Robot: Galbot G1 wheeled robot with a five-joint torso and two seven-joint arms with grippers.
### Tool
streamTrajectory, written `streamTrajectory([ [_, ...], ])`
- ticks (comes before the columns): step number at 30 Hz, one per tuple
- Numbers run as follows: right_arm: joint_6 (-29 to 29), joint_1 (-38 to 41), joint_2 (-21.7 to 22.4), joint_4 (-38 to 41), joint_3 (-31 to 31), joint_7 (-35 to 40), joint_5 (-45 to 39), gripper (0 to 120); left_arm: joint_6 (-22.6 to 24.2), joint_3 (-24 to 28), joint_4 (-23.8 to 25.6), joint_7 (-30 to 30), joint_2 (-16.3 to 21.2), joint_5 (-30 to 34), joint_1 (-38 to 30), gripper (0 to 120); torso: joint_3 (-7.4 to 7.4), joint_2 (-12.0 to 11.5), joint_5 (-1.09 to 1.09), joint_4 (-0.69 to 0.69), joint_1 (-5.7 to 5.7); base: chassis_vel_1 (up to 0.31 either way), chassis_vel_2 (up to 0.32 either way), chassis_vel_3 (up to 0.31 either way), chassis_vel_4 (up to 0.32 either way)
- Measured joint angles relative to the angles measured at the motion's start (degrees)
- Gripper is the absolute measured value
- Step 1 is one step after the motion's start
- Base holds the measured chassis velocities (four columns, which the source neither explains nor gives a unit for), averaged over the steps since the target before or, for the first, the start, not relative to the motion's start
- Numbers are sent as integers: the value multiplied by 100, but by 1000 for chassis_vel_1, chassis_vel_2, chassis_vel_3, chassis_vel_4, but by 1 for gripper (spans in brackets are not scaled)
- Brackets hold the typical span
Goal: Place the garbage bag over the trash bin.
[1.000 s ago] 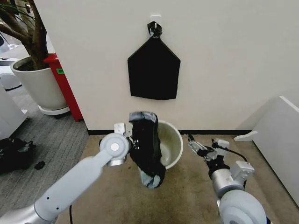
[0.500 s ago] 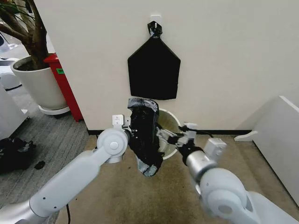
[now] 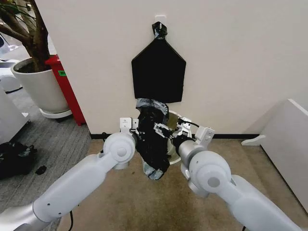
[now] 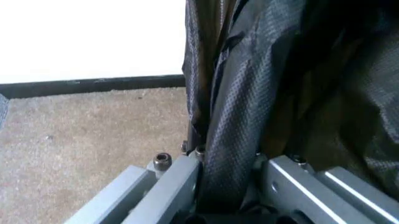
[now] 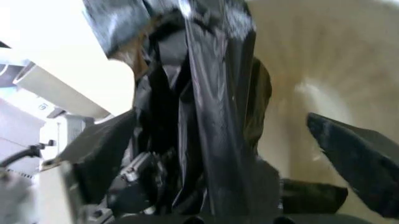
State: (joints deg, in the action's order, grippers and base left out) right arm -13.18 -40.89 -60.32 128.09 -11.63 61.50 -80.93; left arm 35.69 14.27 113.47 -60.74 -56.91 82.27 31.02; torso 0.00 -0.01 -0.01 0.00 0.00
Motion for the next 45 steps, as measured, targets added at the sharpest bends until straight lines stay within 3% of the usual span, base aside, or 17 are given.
streamTrajectory([
  [7, 4, 70, -152, -232, -8, 201, -111, 71, -2, 41, -25, 74, -26, -108, -41, 0, 0, 0, 0, 0, 0, 0, 0, 0, 0],
  [10, 12, 112, -174, -297, -9, 284, -162, 56, -2, 42, -27, 100, -20, -140, -46, 0, 0, 0, 0, 0, 0, 0, 0, 0, 0],
  [26, 21, 83, -196, -378, 3, 281, -184, 0, -7, 44, -36, 192, -51, -203, -60, 0, -1, 0, 1, 0, 0, 0, 0, 0, 0],
  [37, -10, 144, -156, -387, -29, 260, -155, 0, -18, -4, -38, 222, -40, -241, 18, 0, -1, 0, 1, 0, 0, 0, 0, 0, 0],
  [45, -51, 75, 135, -238, 137, 323, -35, 0, -23, -141, -53, 252, 6, -243, 128, 0, -1, 0, 1, 1, 0, 0, 0, 0, 0],
])
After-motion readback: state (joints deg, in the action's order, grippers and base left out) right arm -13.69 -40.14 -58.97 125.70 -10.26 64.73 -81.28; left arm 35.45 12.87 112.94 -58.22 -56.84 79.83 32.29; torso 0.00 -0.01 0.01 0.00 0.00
